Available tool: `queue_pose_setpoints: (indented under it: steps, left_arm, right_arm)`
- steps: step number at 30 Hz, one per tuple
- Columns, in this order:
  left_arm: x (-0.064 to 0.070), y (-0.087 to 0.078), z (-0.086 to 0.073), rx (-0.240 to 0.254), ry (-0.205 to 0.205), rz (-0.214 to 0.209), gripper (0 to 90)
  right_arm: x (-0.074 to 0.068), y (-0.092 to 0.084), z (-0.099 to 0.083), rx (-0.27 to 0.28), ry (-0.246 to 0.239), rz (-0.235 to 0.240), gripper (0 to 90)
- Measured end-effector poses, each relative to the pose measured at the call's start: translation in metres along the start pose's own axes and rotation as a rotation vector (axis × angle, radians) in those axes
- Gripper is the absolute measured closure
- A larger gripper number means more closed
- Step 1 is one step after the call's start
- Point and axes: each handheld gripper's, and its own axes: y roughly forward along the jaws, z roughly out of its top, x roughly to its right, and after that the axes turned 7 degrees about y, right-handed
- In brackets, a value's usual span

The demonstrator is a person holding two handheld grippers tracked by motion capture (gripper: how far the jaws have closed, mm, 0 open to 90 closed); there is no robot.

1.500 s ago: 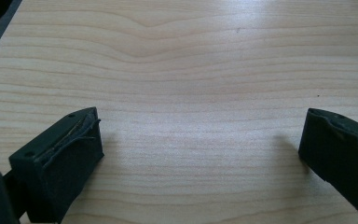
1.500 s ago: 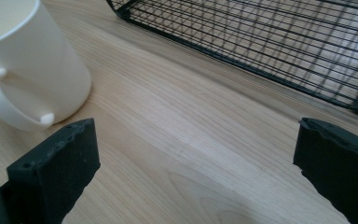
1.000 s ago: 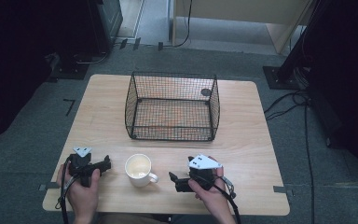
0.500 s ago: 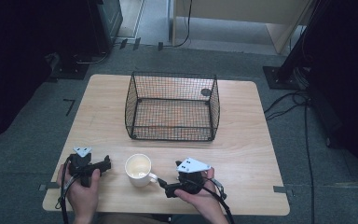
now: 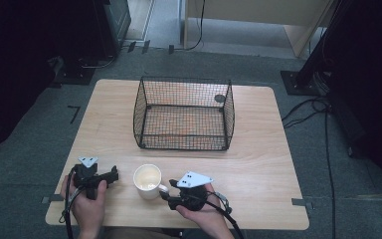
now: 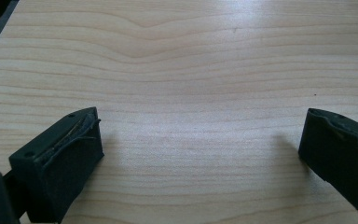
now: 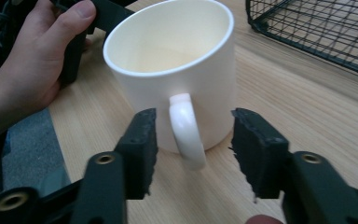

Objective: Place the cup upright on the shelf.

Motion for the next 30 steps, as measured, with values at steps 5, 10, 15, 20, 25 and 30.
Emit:
queue_pose_setpoints:
  steps: [5, 10, 15, 20, 25, 30]
  left_arm:
    - [0.0, 0.0, 0.0, 0.0, 0.001, -0.001, 0.0]
    - [0.0, 0.0, 0.0, -0.001, 0.003, -0.001, 0.0]
    - [0.0, 0.0, 0.0, -0.001, 0.004, -0.001, 0.0]
    - [0.0, 0.0, 0.0, 0.001, 0.003, -0.002, 0.0]
    - [0.0, 0.0, 0.0, 0.001, 0.003, -0.002, 0.0]
    - [0.0, 0.0, 0.0, 0.001, 0.003, -0.002, 0.0]
  right_arm:
    - [-0.003, 0.006, -0.002, -0.022, -0.034, 0.001, 62.4]
    - [-0.006, 0.008, -0.004, -0.014, -0.058, -0.02, 74.1]
    - [-0.008, 0.008, -0.004, -0.01, -0.095, -0.025, 78.5]
    - [-0.009, 0.005, 0.0, 0.017, -0.092, -0.016, 80.8]
    - [-0.007, -0.002, 0.006, 0.026, -0.085, -0.017, 80.8]
    - [-0.007, -0.009, 0.011, 0.035, -0.099, -0.021, 80.8]
